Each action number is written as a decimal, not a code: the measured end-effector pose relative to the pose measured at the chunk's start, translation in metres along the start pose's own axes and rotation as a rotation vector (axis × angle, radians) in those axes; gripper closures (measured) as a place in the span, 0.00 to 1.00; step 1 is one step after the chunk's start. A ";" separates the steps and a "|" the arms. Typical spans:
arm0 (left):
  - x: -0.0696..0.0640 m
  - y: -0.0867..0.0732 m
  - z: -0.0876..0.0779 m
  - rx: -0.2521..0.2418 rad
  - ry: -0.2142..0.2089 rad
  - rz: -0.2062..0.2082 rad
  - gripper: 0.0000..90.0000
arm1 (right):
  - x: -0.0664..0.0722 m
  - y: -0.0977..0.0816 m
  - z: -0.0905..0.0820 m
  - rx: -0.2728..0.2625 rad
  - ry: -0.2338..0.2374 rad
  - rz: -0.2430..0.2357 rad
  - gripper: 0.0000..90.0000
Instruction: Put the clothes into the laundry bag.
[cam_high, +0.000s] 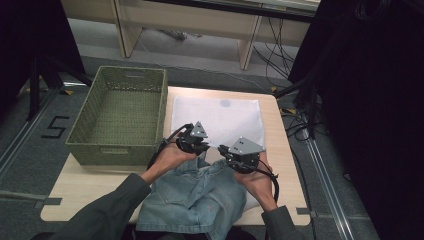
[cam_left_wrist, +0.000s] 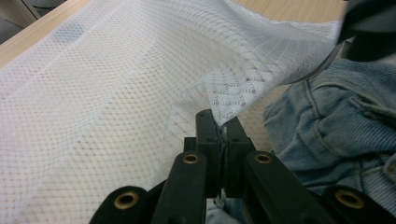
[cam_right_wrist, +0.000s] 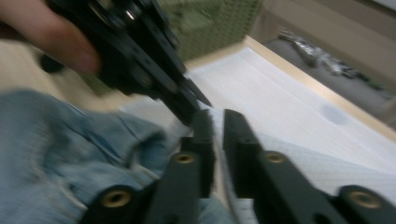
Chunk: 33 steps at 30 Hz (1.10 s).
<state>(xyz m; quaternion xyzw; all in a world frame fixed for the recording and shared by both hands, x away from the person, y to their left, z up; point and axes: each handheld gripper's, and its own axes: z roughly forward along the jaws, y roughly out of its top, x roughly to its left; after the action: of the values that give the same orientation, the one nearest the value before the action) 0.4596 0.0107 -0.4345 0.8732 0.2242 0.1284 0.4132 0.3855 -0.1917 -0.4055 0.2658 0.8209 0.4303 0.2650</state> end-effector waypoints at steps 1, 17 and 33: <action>0.001 0.000 -0.001 0.002 0.000 0.009 0.97 | 0.001 0.001 -0.001 -0.019 0.033 0.021 0.80; 0.002 0.002 -0.003 0.010 -0.019 0.037 0.97 | 0.039 -0.034 0.030 0.281 0.236 0.006 0.53; -0.002 0.010 -0.017 -0.013 -0.044 0.068 0.97 | -0.006 -0.011 -0.010 0.259 0.048 -0.020 0.82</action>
<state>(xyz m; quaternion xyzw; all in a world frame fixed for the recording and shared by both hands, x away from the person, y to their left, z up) 0.4539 0.0153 -0.4163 0.8801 0.1846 0.1247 0.4192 0.3806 -0.2069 -0.4088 0.2793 0.8784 0.3241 0.2128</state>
